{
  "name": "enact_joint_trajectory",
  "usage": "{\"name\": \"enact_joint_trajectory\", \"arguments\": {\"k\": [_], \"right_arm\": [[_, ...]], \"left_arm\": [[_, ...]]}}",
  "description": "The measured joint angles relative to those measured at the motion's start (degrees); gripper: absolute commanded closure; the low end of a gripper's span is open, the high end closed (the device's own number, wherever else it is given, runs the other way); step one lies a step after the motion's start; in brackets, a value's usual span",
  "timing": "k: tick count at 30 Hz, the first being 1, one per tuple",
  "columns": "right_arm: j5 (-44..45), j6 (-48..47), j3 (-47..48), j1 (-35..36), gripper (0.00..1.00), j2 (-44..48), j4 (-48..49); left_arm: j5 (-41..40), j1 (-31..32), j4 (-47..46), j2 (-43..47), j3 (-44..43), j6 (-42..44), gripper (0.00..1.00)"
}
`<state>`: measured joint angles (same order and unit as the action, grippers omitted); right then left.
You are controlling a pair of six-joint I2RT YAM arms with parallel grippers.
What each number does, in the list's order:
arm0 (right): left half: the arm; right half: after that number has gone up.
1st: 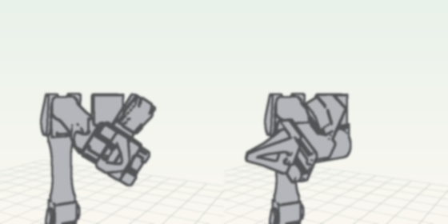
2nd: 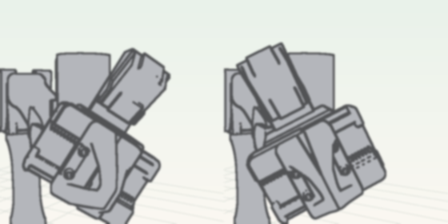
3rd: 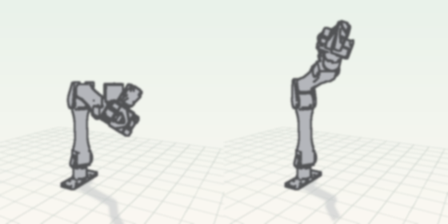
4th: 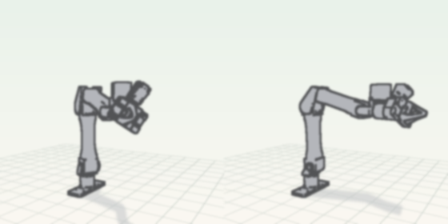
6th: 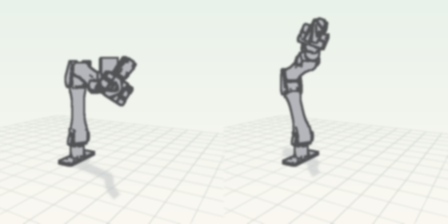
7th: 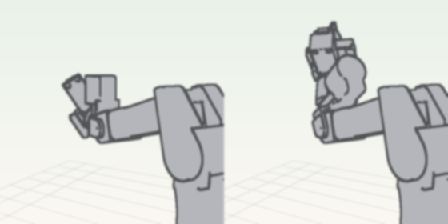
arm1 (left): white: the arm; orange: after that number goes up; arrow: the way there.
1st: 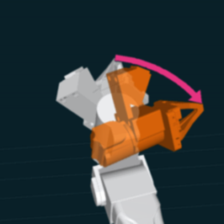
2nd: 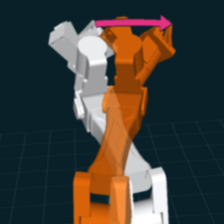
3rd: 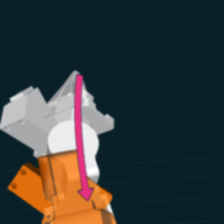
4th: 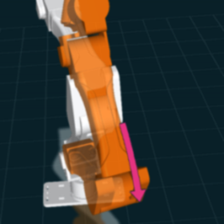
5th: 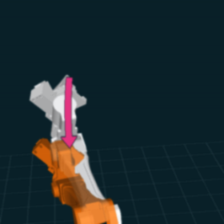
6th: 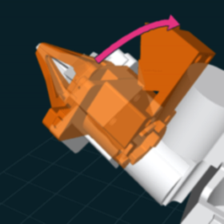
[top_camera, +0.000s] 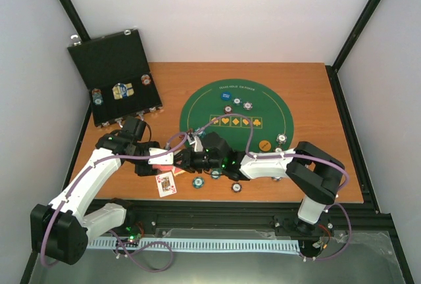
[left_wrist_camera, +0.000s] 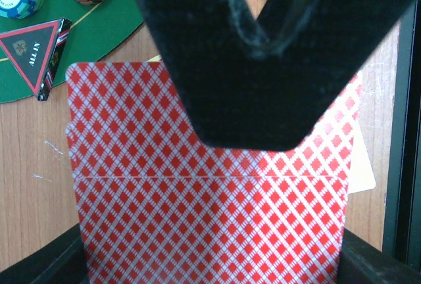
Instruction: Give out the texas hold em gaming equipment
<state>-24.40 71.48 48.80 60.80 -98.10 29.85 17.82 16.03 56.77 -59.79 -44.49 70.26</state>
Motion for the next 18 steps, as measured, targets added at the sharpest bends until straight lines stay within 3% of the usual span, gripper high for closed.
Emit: {"name": "enact_joint_trajectory", "arguments": {"k": [9,18], "right_arm": [[0.0,1.2,0.0,0.0,0.97,-0.5,0.9],[0.4,2.1,-0.2,-0.1,0.97,-0.5,2.2]], "left_arm": [[0.0,0.0,0.0,0.0,0.0,0.0,0.46],[-0.3,0.0,0.0,0.0,0.0,0.0,0.47]]}}
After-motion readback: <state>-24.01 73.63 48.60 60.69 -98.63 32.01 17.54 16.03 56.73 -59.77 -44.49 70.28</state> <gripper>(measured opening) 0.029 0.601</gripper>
